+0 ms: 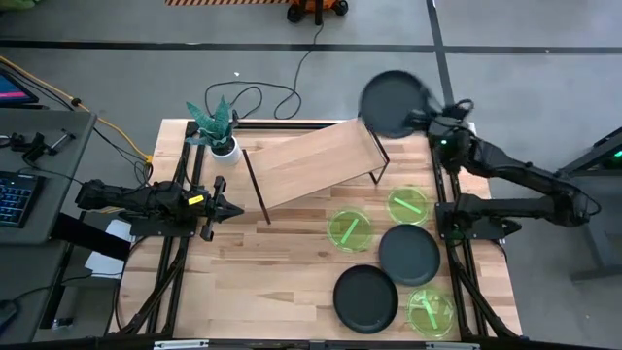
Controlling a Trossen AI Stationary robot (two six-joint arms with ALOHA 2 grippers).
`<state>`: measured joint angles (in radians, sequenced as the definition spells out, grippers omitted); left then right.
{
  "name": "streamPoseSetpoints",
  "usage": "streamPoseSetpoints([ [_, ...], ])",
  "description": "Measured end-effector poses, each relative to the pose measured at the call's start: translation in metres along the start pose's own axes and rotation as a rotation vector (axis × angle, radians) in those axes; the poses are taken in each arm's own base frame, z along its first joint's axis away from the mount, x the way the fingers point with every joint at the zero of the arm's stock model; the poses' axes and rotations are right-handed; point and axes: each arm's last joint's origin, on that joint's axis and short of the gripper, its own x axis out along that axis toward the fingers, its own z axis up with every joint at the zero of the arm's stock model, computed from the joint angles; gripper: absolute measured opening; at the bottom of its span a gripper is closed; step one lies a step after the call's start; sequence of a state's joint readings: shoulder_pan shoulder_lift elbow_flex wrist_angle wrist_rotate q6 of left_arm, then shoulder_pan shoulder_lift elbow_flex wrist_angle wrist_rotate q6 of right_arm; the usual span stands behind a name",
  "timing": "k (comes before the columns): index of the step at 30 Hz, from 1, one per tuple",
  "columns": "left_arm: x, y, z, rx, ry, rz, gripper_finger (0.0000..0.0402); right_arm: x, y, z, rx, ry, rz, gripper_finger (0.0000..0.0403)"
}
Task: Place and stack plates onto a shelf
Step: Put the top black plate on the shelf
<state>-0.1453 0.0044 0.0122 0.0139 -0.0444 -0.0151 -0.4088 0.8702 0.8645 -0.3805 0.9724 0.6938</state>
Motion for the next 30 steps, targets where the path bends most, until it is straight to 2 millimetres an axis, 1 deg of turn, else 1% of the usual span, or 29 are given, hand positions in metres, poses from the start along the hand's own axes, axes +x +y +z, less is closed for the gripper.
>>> streamPoseSetpoints([
  [3,0.0,0.0,0.0,0.0,0.0,0.0,0.0,0.008,0.018,-0.017,-0.082,0.088,0.096,0.0],
  [8,0.0,0.0,0.0,0.0,0.0,0.0,0.0,0.019,0.04,-0.047,-0.164,0.217,0.187,0.0],
  [12,0.0,0.0,0.0,0.0,0.0,0.0,0.0,0.022,0.053,-0.057,-0.185,0.238,0.254,0.0],
  [15,0.0,0.0,0.0,0.0,0.0,0.0,0.0,0.024,0.056,-0.062,-0.199,0.263,0.273,0.0],
  [18,0.0,0.0,0.0,0.0,0.001,0.0,0.0,0.025,0.054,-0.065,-0.219,0.286,0.261,0.0],
  [30,0.0,0.0,0.0,0.0,0.0,0.0,0.0,0.024,0.052,-0.069,-0.199,0.349,0.273,0.0],
])
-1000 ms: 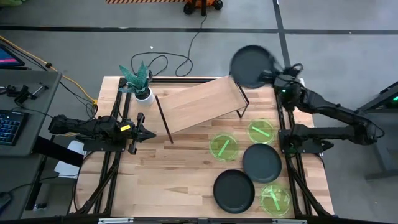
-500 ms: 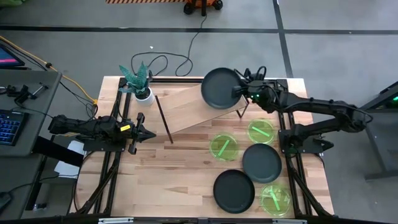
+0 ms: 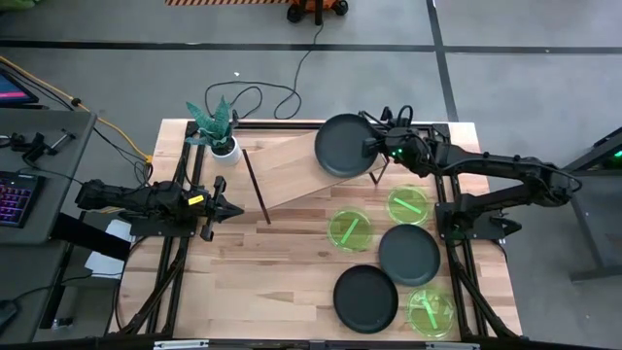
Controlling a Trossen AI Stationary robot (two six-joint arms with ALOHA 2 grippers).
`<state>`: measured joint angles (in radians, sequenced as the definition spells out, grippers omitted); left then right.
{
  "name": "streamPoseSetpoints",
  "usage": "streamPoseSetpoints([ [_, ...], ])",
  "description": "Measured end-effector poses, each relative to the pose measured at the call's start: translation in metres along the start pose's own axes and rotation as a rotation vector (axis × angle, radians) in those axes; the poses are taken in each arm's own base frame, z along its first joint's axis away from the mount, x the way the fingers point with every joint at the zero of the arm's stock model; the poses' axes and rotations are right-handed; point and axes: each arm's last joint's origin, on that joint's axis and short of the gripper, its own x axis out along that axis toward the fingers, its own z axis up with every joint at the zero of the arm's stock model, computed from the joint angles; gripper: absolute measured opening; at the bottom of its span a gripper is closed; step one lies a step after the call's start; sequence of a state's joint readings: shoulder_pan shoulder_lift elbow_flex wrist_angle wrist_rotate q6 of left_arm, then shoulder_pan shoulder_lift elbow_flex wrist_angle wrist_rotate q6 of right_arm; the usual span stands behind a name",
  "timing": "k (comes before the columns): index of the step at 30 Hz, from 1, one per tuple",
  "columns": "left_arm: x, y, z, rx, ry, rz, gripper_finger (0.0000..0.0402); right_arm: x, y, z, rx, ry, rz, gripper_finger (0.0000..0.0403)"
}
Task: Place and stack plates onto a shelf
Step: Put the top black plate on the shelf
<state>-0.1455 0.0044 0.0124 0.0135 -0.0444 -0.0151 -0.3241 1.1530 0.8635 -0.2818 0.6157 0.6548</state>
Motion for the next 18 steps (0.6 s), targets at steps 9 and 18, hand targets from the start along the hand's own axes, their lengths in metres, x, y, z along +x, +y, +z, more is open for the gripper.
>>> streamPoseSetpoints([
  [9,0.0,0.0,0.0,0.0,0.0,0.0,0.0,0.003,-0.005,-0.002,0.005,0.014,-0.05,0.0],
  [18,0.0,0.0,0.0,0.0,0.0,0.0,0.0,0.013,-0.002,-0.01,-0.021,0.033,-0.089,0.0041],
])
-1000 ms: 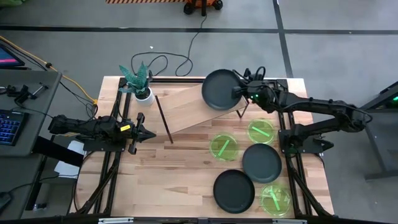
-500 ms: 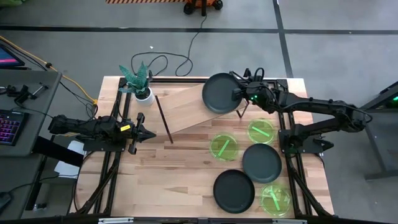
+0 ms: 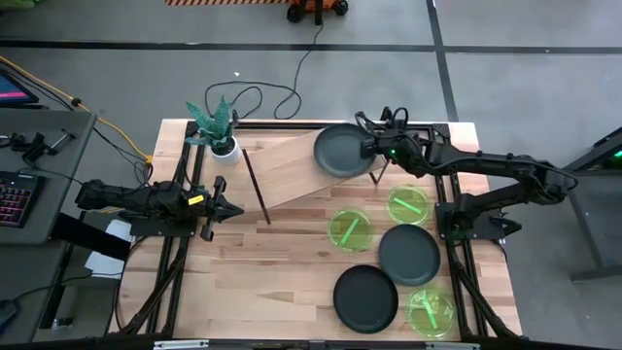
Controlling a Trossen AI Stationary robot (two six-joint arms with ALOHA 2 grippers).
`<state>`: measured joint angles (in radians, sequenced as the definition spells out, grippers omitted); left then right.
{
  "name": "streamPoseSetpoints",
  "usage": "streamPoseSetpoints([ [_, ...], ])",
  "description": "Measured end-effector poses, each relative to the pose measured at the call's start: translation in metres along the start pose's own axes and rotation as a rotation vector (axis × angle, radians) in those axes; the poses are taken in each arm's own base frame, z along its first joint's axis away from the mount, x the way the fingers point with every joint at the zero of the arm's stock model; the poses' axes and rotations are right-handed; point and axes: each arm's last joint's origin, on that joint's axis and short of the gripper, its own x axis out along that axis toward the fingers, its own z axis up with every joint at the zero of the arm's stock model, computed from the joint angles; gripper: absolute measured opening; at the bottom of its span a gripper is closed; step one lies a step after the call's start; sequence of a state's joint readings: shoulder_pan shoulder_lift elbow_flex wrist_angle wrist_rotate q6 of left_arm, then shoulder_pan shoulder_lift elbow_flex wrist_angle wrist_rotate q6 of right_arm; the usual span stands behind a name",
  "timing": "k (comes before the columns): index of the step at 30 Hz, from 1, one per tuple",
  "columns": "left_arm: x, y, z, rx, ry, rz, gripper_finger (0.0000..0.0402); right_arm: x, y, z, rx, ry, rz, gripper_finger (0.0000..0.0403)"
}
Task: Place and stack plates onto a shelf
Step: Put the top black plate on the shelf
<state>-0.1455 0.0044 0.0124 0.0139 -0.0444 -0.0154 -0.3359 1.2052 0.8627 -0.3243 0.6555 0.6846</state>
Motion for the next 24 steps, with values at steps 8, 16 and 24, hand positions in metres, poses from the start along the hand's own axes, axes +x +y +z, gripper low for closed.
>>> streamPoseSetpoints([
  [8,0.0,0.0,0.0,0.0,0.001,0.0,0.0,0.0,0.001,0.002,0.012,-0.033,-0.009,0.0099],
  [16,0.0,0.0,0.0,0.0,0.0,0.0,0.0,-0.011,0.031,0.005,-0.027,-0.03,0.363,0.0097],
  [24,0.0,0.0,0.0,0.0,0.0,0.0,0.0,-0.026,0.084,0.0,-0.232,-0.027,0.558,0.0008],
])
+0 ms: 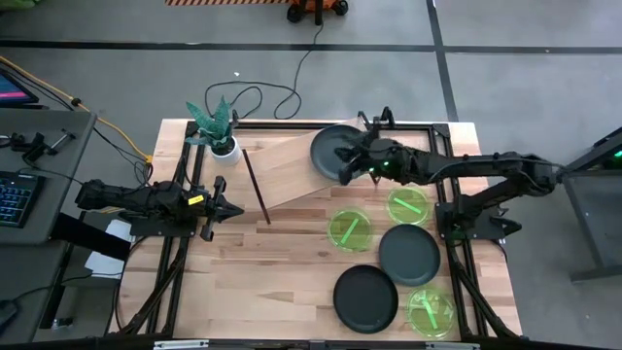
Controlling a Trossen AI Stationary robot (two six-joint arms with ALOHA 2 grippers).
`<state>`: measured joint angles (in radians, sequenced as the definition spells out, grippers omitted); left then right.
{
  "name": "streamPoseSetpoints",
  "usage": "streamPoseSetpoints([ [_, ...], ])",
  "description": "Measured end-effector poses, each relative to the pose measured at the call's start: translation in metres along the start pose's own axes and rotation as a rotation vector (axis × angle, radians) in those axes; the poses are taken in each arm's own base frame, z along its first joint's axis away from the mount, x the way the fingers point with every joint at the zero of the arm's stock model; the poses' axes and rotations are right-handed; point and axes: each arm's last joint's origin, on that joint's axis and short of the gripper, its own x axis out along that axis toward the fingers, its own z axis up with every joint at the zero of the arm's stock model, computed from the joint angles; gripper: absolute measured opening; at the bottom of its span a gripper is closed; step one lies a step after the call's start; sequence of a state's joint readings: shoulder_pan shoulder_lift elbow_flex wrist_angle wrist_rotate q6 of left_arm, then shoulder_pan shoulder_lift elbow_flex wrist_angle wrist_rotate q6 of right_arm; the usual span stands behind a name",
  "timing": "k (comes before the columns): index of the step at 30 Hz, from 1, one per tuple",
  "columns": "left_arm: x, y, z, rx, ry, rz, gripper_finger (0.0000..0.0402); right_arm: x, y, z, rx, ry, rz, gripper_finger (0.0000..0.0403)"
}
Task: Place and stack plates onto a shelf
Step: Put the top black plate on the shelf
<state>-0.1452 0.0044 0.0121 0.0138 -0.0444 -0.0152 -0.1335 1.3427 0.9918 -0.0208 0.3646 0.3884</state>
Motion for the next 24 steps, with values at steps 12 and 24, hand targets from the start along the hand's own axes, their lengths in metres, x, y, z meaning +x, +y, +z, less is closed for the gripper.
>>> streamPoseSetpoints([
  [12,0.0,0.0,0.0,0.0,0.001,0.0,0.0,0.065,0.069,0.01,-0.341,0.192,0.079,0.0002],
  [24,0.0,0.0,0.0,0.0,0.0,0.0,0.0,0.105,0.075,-0.004,-0.544,0.361,-0.108,0.0],
])
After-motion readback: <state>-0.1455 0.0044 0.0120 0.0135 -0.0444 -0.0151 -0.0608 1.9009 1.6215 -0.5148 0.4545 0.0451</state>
